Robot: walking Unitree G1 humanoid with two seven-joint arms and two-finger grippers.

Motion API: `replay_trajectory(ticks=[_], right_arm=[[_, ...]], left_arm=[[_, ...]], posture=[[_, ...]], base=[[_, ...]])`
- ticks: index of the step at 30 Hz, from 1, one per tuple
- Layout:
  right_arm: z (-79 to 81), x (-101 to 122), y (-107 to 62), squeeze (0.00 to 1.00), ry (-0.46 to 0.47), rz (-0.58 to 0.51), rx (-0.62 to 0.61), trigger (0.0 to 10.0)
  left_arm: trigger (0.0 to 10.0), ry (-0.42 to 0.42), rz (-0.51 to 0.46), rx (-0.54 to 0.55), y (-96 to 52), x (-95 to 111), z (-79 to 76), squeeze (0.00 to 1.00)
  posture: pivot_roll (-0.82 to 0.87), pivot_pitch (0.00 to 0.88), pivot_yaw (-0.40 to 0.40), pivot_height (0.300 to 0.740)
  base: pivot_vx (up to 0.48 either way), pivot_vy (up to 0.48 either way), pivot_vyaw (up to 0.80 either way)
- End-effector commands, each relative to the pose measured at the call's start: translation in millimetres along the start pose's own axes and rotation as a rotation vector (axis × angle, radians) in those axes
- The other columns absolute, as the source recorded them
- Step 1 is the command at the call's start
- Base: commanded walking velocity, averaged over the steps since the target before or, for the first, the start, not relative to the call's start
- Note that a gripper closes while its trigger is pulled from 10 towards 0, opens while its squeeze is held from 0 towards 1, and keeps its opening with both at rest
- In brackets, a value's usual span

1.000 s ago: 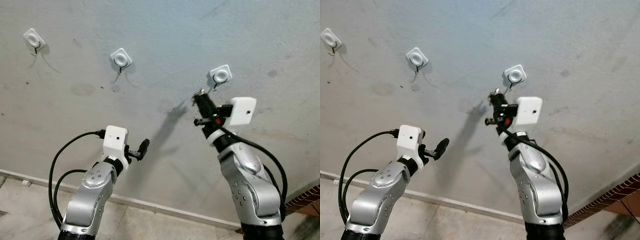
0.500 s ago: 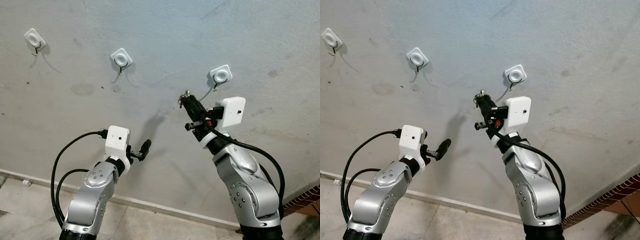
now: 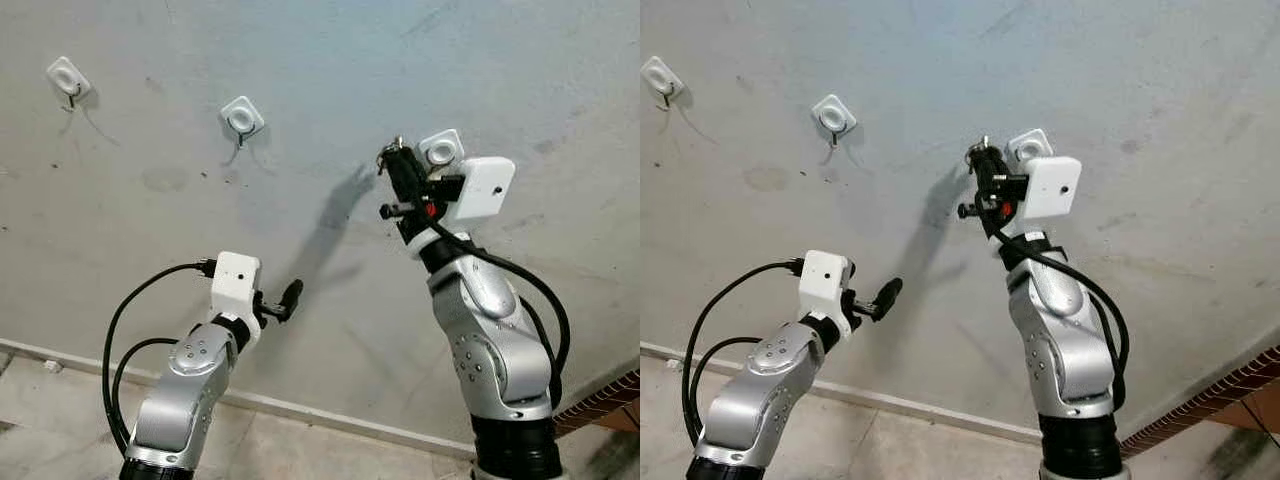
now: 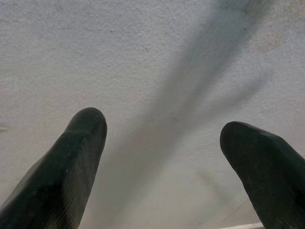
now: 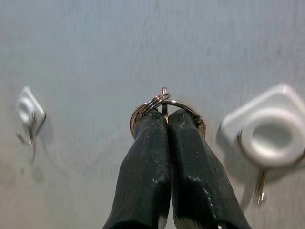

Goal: Hang keys on a hook

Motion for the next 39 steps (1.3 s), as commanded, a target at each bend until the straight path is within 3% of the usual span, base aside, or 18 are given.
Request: replay_trajectory(ticks=[1,13,39], right_arm=[[-10.9,4.8,0.4,0.00,-0.022,-0.023,-0.051,10.0],[-34.3,8.2,-3.1,0.00,-0.065,-0.029,-0.130,10.0],[-61.0,-3.2,-25.2,0.00,-0.102,0.018,-0.233,10.0]], left_arm=[[10.0,0.004,-0.003,-0.016,1.4,1.7,-3.0,0.00],[10.0,0.007,-0.002,-0.020,1.7,0.8,-3.5,0.00],[10.0,0.010,0.000,-0.020,1.4,0.8,-2.5,0.00]], posture=[[0.13,0.000,-0.090,0.740],[0.13,0.000,-0.089,0.740],[0.13,0.000,-0.084,0.740]], base=[[0.000,0.000,0.00],[0.000,0.000,0.00],[0.000,0.000,0.00]])
Point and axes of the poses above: a point about 5 cm out from each wrist's last joint towards the gripper, its own y axis pointing out of the wrist towards the gripper, its own x axis along the axis of the wrist's last joint, z = x × y, the point moved 1 cm from there along y, pointing out of the wrist towards the gripper, and after that the axes turned 3 degrees about y, right-handed, at the moved point
